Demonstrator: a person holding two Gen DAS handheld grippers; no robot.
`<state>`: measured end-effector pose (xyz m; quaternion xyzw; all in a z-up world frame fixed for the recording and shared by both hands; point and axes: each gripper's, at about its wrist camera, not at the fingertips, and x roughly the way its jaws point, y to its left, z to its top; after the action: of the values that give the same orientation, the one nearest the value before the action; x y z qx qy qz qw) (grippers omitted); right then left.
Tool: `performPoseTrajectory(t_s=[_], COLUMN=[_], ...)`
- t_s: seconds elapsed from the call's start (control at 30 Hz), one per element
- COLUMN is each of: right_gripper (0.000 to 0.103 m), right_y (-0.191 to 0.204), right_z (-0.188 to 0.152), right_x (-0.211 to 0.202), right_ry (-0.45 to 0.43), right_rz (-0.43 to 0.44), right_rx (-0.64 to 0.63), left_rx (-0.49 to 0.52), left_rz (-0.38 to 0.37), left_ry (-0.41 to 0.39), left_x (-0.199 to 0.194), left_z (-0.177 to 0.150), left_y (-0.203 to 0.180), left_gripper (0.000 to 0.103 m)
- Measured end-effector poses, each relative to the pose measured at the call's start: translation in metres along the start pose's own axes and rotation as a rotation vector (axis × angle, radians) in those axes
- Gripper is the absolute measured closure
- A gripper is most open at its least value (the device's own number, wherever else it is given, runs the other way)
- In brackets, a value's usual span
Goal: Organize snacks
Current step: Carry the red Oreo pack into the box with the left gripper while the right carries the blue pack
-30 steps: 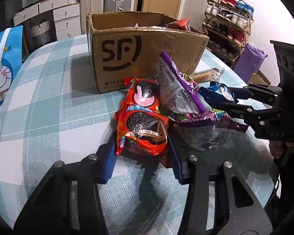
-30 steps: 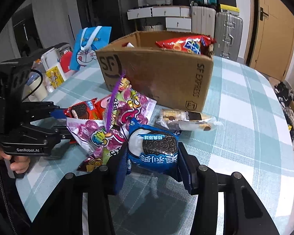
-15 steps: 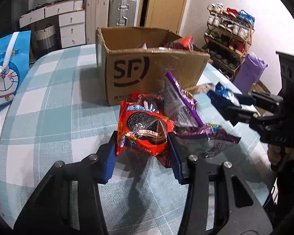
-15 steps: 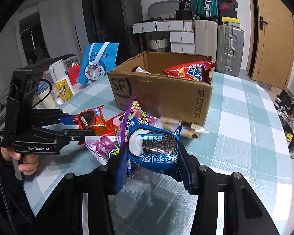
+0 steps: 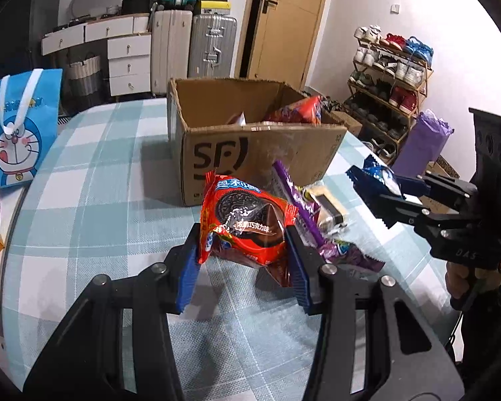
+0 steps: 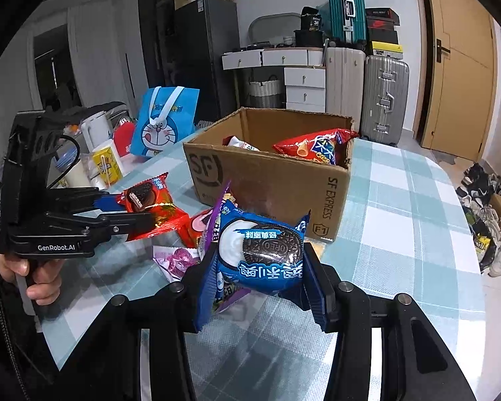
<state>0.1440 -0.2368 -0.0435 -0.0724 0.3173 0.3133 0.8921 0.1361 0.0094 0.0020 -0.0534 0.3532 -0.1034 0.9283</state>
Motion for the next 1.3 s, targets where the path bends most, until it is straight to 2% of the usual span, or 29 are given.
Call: performPoseTrajectory(t_s=[0.27,0.67,1.3], right_gripper=[0.056,0.056,0.056], right_y=[-0.006,-0.015,-0.032], right_z=[0.007,0.047,0.093], right_x=[-0.008,-0.014,0.009], right_ry=[-0.034,-0.072,-0.09], right_rz=[-0.019,-0.043,-0.034], right_rx=[0.042,0.066,0.087], left_rx=[-0.032,-0.055,-0.057], left_rz=[0.014,0.013,0.023], left_ry=[-0.059,-0.101,-0.068], left_x=[-0.024,-0.041,0.005], left_z=[0.011,0.044,0.096], left_y=[0.001,0.001,-0.003], left_gripper=[0.059,0.059,0.059])
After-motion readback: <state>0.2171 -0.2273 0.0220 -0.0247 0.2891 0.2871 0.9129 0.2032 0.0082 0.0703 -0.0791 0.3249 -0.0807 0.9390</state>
